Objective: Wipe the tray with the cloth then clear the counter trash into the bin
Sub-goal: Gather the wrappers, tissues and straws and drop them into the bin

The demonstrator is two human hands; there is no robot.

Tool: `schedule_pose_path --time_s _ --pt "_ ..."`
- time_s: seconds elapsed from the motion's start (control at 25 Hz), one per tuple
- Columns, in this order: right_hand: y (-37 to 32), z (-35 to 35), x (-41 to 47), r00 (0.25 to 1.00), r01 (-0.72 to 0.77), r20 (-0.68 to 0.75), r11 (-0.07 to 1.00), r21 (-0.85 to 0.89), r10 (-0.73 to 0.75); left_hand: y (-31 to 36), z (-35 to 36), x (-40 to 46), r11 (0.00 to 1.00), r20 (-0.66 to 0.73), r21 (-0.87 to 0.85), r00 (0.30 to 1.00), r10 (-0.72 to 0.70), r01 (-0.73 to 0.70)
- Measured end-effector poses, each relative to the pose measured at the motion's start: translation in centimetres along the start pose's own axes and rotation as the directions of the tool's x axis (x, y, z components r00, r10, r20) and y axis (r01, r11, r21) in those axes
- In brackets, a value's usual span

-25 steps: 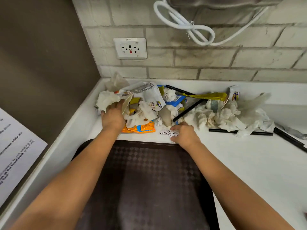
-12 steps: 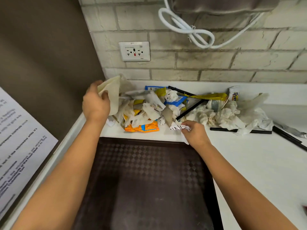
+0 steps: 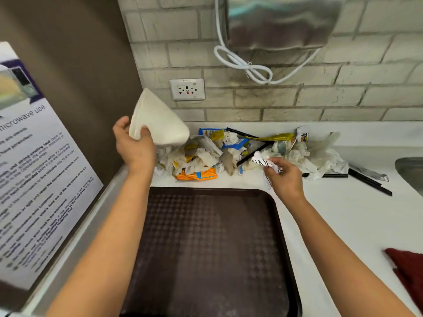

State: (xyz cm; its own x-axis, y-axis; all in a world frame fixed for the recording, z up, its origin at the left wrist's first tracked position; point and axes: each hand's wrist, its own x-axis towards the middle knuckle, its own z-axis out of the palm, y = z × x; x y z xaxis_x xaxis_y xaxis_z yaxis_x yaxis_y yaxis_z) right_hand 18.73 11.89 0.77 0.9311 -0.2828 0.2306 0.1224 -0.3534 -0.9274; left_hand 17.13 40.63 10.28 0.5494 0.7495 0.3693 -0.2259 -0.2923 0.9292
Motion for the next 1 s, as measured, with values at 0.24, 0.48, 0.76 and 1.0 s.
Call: schedule_pose_path --time_s 0.24,0.48,0.76,1.0 --pt "-2.3 -3.5 -5.9 0.998 -0.009 -0.058 0.994 0.109 0.015 1.5 -1.8 -9.0 0.895 0.436 -0.202 0.855 -0.282 0.398" --pt "-1.3 -8.6 -13.4 0.946 0.008 -0.317 0.978 0.208 0.060 1.8 -5.0 -17.1 0.805 0.619 -0.173 0.699 -0.359 0.567" --pt "2.3 -14.0 -20.4 0.906 -0.021 -0.411 0.981 0.192 0.100 1.6 -7.1 -25.7 0.811 0.721 -0.030 0.575 -0.388 0.584" --pt "6.3 -17.9 -25.6 0.889 -0.026 -0.447 0.986 0.162 0.097 1.9 -9.0 -33.6 0.919 0.805 -0.018 0.550 -0.220 0.393"
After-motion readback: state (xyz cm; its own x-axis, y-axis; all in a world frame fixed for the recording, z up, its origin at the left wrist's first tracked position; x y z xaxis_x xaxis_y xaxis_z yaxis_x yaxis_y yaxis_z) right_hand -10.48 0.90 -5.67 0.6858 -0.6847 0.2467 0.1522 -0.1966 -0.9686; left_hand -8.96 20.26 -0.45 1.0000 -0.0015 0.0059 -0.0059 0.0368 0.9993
